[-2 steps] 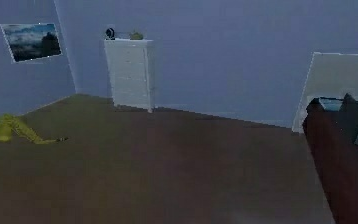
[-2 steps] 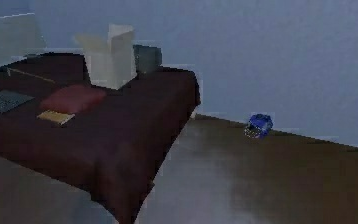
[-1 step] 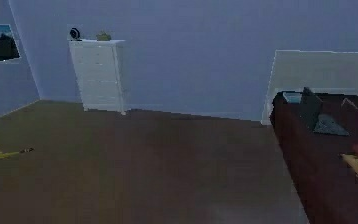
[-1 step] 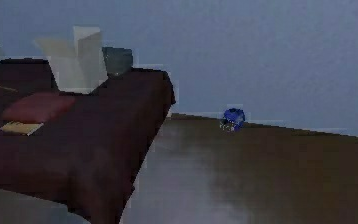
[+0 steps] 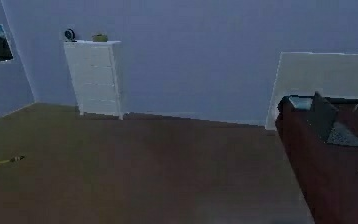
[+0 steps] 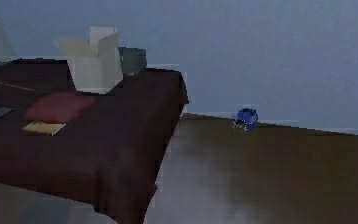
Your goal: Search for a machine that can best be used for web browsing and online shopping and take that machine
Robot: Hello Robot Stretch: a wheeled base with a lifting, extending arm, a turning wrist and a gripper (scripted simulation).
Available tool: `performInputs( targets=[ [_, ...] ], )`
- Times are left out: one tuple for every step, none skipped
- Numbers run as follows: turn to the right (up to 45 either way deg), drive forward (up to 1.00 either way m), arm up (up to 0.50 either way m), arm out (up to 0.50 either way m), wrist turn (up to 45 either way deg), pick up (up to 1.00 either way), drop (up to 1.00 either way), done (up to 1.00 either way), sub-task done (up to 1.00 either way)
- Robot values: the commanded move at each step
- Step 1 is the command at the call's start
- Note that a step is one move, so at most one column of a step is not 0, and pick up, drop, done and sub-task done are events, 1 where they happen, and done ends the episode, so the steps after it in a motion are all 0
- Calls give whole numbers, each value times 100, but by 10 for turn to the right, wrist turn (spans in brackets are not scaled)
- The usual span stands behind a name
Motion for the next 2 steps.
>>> performInputs(
  targets=[
    [120,0,0,0,0,0,0,0,0],
    [0,70,0,0,0,0,0,0,0]
  ],
)
